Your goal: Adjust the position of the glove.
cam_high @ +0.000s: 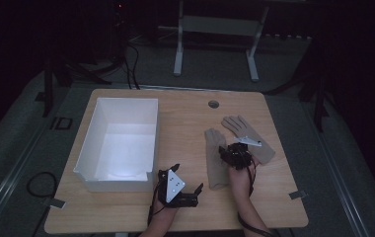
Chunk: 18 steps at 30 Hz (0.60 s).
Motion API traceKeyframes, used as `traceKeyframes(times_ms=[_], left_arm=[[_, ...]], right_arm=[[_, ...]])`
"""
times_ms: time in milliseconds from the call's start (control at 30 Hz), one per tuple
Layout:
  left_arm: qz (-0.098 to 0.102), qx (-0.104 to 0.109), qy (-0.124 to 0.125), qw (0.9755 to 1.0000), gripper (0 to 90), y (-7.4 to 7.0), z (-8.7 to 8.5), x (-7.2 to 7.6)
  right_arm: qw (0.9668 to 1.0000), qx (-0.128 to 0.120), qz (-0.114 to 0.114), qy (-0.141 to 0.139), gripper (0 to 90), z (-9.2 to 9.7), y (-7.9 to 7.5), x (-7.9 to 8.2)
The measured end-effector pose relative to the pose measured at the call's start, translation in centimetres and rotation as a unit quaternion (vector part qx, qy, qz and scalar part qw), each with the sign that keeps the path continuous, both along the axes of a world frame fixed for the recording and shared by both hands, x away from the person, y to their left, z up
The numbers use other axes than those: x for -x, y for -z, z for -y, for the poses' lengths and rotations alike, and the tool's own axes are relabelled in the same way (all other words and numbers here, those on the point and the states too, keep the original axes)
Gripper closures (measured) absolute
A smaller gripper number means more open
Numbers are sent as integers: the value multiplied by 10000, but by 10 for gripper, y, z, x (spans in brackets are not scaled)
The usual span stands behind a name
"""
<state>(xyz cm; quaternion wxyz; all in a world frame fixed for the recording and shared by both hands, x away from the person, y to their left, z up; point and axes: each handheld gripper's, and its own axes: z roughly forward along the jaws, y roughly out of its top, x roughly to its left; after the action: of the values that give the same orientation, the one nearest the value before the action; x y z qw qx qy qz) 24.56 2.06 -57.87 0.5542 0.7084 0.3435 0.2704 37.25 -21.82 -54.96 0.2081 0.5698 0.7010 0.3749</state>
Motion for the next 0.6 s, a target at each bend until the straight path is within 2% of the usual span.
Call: traceKeyframes(times_ms=[167, 233, 267, 300, 367, 500, 533, 600], left_arm=[[1, 9, -1, 10000, 1, 0, 0, 0], [0, 11, -4, 10000, 1, 0, 0, 0], [-7, 16, -3, 10000, 1, 0, 0, 0], [-10, 22, -3, 10000, 1, 0, 0, 0], [-12, 23, -4, 10000, 1, 0, 0, 0], [-13, 18, -5, 10000, 1, 0, 0, 0], [-13, 19, -3, 10000, 1, 0, 0, 0], [-17, 19, -5, 10000, 1, 0, 0, 0]], right_arm=[[9985, 302, 225, -407, 514, 5, -13, -1], [9978, 326, 249, -514, 502, 7, -16, -2], [9972, 347, 238, -618, 508, 10, -19, -3], [9956, 317, 308, -830, 520, 16, -25, -3], [9931, 399, 421, -1020, 507, 22, -31, -2], [9914, 422, 510, -1131, 499, 33, -40, -4], [9893, 528, 663, -1191, 500, 43, -47, -6], [9885, 582, 704, -1203, 500, 45, -50, -7]])
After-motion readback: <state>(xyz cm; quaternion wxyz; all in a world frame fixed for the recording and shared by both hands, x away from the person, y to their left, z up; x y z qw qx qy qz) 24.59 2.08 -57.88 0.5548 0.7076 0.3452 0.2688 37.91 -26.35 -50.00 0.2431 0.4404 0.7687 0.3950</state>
